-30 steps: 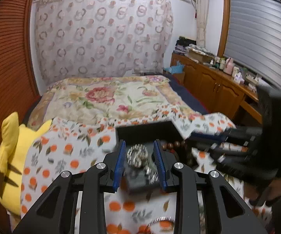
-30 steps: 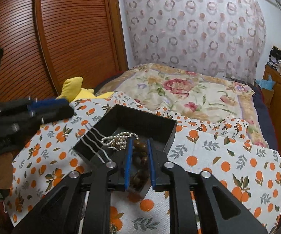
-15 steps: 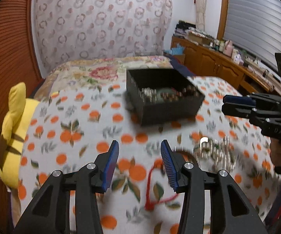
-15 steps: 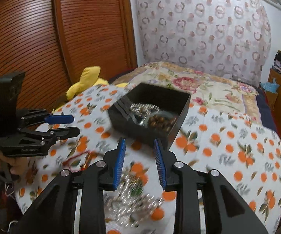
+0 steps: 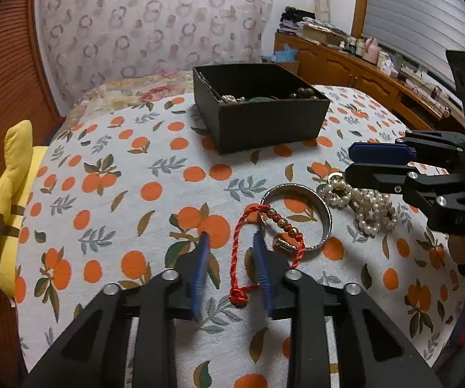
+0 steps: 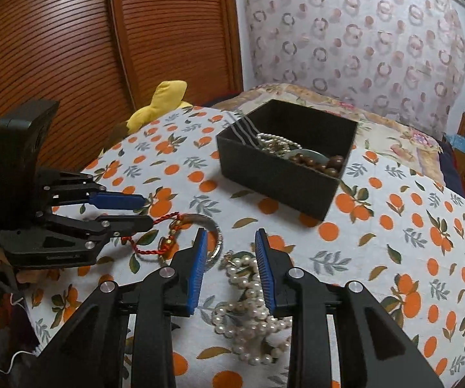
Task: Organize jewelry
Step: 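Grasp the red string bracelet with the left tool while the right tool grasps the silver bangle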
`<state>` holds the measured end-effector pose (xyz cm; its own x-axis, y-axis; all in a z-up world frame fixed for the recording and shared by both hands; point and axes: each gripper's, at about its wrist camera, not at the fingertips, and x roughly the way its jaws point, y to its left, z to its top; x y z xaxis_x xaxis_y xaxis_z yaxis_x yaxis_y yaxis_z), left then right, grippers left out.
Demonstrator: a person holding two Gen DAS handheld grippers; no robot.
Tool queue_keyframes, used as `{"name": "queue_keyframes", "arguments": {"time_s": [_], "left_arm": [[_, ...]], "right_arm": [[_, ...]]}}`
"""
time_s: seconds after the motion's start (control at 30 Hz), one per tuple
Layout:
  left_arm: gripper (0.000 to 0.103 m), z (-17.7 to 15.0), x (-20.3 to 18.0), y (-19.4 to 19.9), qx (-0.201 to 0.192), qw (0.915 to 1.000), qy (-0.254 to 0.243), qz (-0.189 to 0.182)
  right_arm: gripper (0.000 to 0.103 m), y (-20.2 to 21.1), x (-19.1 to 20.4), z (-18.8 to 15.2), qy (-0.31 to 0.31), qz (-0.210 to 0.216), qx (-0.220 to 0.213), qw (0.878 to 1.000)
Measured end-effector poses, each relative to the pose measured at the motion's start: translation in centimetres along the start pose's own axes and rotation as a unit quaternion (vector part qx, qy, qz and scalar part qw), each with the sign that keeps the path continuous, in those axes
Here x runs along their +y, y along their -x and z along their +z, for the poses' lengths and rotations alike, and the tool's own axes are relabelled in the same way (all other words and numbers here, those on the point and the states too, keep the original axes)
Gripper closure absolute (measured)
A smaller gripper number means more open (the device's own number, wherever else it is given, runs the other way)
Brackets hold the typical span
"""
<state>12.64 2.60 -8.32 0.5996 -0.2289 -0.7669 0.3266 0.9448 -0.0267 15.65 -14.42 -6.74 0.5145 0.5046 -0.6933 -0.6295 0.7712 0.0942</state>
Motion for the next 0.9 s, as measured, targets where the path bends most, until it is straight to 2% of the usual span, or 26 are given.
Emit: {"name": "queue_keyframes", "arguments": {"time_s": [0.2, 0.33, 0.47, 0.8, 0.83, 0.87, 0.9], "left_arm": [[0.087, -0.1, -0.4, -0.7, 0.01, 0.9999, -0.007, 0.005], [0.101, -0.2, -0.1, -0.8, 0.007, 0.9999, -0.005, 0.009], [0.101, -0.6, 0.2, -0.2, 0.001, 0.9999, 0.001, 0.012], [0.101, -1.2, 1.4, 3.2, -0.044, 0.9984, 0.03, 0.016], [0.101, -1.2, 1.6, 3.4, -0.047, 0.9983, 0.032, 0.016], [0.101, -1.1, 1.7, 3.6, -0.05, 0.9981, 0.033, 0.017], [0.101, -1.1, 1.7, 3.7, -0.052, 0.9979, 0.034, 0.017]], "right_arm": [[0.07, -0.9, 1.0, 0.3, 0.016, 0.002, 0.013, 1.0], [0.07, -1.7, 1.3, 0.4, 0.022, 0.004, 0.022, 0.999], [0.07, -2.8, 1.7, 0.5, 0.031, 0.006, 0.038, 0.999], [0.07, -5.3, 2.0, 1.0, 0.043, -0.011, 0.07, 0.997], [0.071, -5.5, 2.1, 1.0, 0.045, -0.013, 0.072, 0.996], [0.082, -5.7, 2.2, 1.0, 0.049, -0.016, 0.076, 0.996], [0.086, -5.7, 2.3, 1.0, 0.053, -0.019, 0.077, 0.995]]}}
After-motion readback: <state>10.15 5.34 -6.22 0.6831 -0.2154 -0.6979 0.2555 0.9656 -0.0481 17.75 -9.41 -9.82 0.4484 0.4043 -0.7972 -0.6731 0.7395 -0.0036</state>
